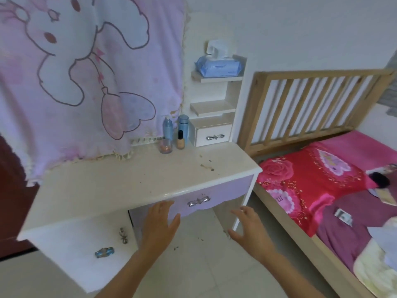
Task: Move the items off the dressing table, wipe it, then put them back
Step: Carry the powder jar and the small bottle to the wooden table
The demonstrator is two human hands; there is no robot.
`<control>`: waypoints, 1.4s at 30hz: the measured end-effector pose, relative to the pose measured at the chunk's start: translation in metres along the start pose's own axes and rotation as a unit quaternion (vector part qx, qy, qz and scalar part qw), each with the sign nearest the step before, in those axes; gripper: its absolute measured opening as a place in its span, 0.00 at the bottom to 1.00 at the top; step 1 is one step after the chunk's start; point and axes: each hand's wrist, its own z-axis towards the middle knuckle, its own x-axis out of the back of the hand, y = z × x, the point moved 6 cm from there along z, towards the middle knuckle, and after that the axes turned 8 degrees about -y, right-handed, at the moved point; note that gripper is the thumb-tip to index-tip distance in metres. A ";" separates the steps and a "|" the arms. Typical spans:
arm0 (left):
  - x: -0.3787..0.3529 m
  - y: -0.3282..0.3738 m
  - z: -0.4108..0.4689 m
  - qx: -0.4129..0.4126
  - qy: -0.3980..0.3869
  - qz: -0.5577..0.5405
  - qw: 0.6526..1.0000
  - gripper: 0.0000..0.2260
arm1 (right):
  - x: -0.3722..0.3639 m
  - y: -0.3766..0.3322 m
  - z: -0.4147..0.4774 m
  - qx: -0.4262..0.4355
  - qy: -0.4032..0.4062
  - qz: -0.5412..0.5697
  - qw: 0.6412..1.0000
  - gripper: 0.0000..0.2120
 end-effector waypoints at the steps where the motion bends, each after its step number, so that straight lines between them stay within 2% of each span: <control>1: 0.001 -0.008 0.009 0.019 -0.001 0.001 1.000 0.20 | -0.006 -0.002 0.016 0.011 -0.013 -0.002 1.000 0.25; 3: 0.007 -0.027 0.033 0.051 0.012 0.004 0.999 0.26 | -0.016 -0.004 0.049 0.023 -0.035 -0.003 0.999 0.26; 7: 0.022 -0.064 0.100 0.075 0.042 0.015 0.996 0.18 | -0.020 -0.010 0.122 0.033 -0.044 -0.010 0.998 0.26; 12: 0.038 -0.088 0.184 0.075 0.056 0.011 0.996 0.17 | -0.003 -0.036 0.219 0.039 -0.033 -0.042 0.998 0.26; 16: 0.053 -0.102 0.246 0.062 0.063 0.011 0.996 0.18 | 0.005 -0.064 0.281 0.047 -0.009 -0.005 0.999 0.25; 22: 0.024 -0.125 0.283 0.081 0.022 0.013 0.996 0.18 | -0.035 -0.063 0.323 0.042 -0.064 0.011 0.997 0.26; 28: -0.004 -0.135 0.303 0.119 -0.003 0.040 0.992 0.19 | -0.032 -0.043 0.380 0.034 -0.080 0.045 0.995 0.26; 37: -0.005 -0.136 0.398 0.170 0.011 0.100 0.980 0.22 | -0.015 -0.050 0.489 0.104 -0.099 0.124 0.982 0.28; 39: -0.013 -0.136 0.407 0.170 -0.014 0.113 0.979 0.23 | -0.018 -0.055 0.498 0.107 -0.106 0.136 0.979 0.26; 42: -0.032 -0.135 0.422 0.192 -0.042 0.127 0.972 0.25 | -0.020 -0.053 0.520 0.106 -0.112 0.149 0.977 0.18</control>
